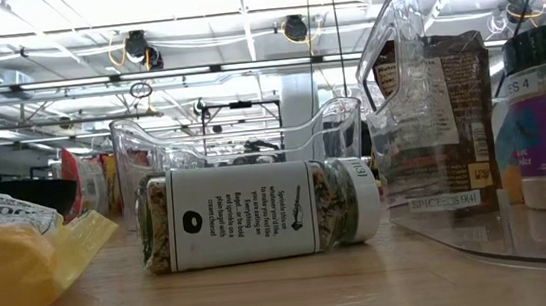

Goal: Pick & Place Food Item
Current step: Put the orange seasoning bottle into the bottom transparent bin

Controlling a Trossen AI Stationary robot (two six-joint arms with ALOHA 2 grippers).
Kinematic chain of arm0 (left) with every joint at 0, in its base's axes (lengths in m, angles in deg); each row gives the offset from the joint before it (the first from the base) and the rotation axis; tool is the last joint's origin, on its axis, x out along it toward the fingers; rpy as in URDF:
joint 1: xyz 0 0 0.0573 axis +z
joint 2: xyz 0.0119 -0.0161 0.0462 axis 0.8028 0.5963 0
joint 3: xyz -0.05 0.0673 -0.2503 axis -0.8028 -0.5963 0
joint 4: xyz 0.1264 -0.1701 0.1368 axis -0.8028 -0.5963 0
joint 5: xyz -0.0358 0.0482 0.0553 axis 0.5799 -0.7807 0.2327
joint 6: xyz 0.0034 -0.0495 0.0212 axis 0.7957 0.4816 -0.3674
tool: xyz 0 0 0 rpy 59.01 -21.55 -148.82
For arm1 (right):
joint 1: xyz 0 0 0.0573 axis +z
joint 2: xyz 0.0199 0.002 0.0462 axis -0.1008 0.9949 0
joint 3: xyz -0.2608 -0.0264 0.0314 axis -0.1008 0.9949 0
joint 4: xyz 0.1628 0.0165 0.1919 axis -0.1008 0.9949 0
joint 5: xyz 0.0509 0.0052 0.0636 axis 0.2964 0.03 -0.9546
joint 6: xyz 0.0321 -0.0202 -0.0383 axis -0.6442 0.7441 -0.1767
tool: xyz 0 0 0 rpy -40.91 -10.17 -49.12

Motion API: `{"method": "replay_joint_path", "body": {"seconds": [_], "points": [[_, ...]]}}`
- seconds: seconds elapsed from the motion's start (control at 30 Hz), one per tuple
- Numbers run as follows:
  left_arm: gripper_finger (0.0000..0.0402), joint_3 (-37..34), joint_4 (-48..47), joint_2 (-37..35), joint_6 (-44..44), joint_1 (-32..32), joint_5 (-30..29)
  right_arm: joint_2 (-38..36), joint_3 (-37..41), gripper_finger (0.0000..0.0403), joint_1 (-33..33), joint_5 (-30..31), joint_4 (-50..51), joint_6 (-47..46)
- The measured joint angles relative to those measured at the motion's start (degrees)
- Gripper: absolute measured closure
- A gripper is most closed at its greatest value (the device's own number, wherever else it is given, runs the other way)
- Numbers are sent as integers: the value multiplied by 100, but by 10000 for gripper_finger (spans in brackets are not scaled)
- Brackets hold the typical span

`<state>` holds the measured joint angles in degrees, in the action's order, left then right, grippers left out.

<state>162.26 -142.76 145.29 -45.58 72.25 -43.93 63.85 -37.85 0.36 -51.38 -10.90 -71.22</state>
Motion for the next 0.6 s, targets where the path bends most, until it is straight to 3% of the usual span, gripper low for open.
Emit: {"method": "replay_joint_path", "body": {"seconds": [0.3,0.6], "points": [[105,49,-77,-801,30,244,4,255,-439,207,1562,1877,778,-387],[111,47,-563,-1047,60,244,7,1316,-433,207,2282,2316,498,-1641]]}}
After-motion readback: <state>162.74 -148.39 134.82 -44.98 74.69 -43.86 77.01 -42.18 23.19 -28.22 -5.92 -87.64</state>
